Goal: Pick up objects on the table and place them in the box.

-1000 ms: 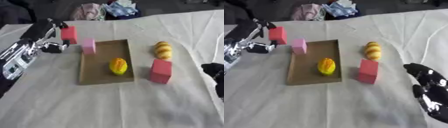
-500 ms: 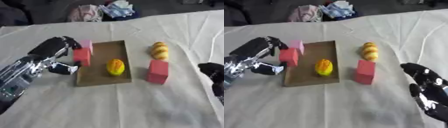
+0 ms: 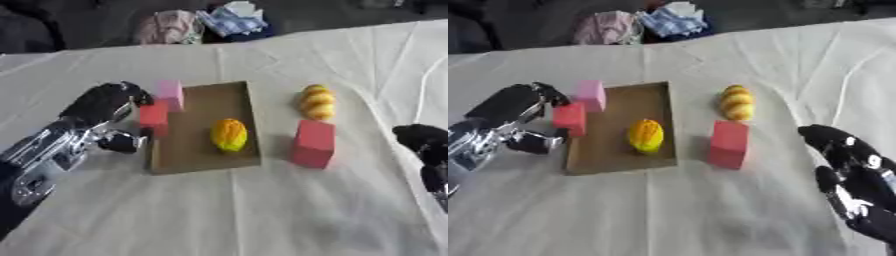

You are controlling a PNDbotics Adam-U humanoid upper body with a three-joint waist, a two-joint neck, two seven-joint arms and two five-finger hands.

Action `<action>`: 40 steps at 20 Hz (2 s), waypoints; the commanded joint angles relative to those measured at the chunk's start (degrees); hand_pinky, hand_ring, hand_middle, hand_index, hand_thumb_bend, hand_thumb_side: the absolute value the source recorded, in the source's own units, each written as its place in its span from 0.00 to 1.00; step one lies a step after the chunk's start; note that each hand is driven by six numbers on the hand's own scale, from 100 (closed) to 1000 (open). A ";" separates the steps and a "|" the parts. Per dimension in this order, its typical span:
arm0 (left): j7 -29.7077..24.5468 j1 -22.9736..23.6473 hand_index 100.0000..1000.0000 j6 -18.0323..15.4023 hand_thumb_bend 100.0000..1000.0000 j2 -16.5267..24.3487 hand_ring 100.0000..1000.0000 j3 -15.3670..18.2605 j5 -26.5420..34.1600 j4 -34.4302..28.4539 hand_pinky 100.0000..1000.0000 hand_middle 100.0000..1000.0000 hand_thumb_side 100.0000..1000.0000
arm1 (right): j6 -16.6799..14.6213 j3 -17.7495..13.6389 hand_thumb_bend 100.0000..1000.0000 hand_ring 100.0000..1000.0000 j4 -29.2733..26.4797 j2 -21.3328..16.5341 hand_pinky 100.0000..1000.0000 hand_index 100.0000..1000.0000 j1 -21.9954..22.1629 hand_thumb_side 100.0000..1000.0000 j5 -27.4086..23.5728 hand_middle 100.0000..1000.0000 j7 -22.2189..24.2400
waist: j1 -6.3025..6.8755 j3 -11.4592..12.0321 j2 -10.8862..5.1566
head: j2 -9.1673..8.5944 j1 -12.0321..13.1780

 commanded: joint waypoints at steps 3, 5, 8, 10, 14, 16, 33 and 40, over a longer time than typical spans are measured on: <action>3.98 -1.91 0.62 0.53 0.05 0.63 0.43 -0.13 1.67 1.13 0.58 0.39 0.07 | -0.08 0.09 0.00 0.96 -1.24 0.04 1.00 0.90 -0.68 0.31 0.05 0.84 0.01 | -0.73 0.14 -0.89 | -0.71 0.21; 5.07 -2.43 0.62 0.76 0.04 0.58 0.43 -0.25 2.31 1.48 0.58 0.39 0.07 | -0.09 0.11 0.00 0.96 -1.24 0.08 1.00 0.90 -0.69 0.31 0.04 0.84 0.03 | -0.73 0.10 -0.91 | -0.75 0.25; 5.93 -3.00 0.62 0.77 0.04 0.53 0.43 -0.63 3.15 2.01 0.58 0.39 0.07 | -0.07 0.14 0.00 0.95 -1.26 0.13 1.00 0.90 -0.69 0.31 0.03 0.84 0.06 | -0.70 0.03 -0.95 | -0.81 0.22; 5.79 -3.31 0.63 0.49 0.03 0.40 0.44 -1.00 3.49 2.42 0.58 0.40 0.09 | -0.06 0.18 0.00 0.95 -1.26 0.14 1.00 0.90 -0.69 0.31 0.03 0.84 0.09 | -0.68 0.01 -0.97 | -0.83 0.19; 4.99 -4.02 0.65 -0.27 0.03 -0.17 0.45 -1.71 3.85 3.93 0.59 0.42 0.14 | -0.04 0.25 0.00 0.95 -1.28 0.20 1.00 0.90 -0.71 0.31 0.01 0.84 0.10 | -0.72 -0.02 -0.97 | -0.70 0.07; 4.99 -4.45 0.66 -0.62 0.02 -0.52 0.47 -2.02 3.84 4.79 0.59 0.43 0.18 | -0.04 0.28 0.00 0.95 -1.27 0.23 1.00 0.90 -0.73 0.31 0.01 0.84 0.11 | -0.77 -0.06 -0.94 | -0.65 0.02; 7.96 -5.36 0.82 -2.09 0.11 -0.65 0.71 -1.70 2.42 6.78 0.71 0.72 0.44 | -0.11 0.33 0.00 0.95 -1.13 0.20 1.00 0.89 -0.75 0.31 0.16 0.84 -0.06 | -0.90 0.01 -0.88 | -0.54 -0.26; 5.44 -5.75 0.84 -4.51 0.13 -0.26 0.75 -2.54 0.75 5.00 0.74 0.76 0.52 | -0.10 0.37 0.00 0.95 -1.16 0.25 1.00 0.89 -0.74 0.31 0.18 0.84 -0.08 | -0.81 -0.13 -0.94 | -0.45 -0.40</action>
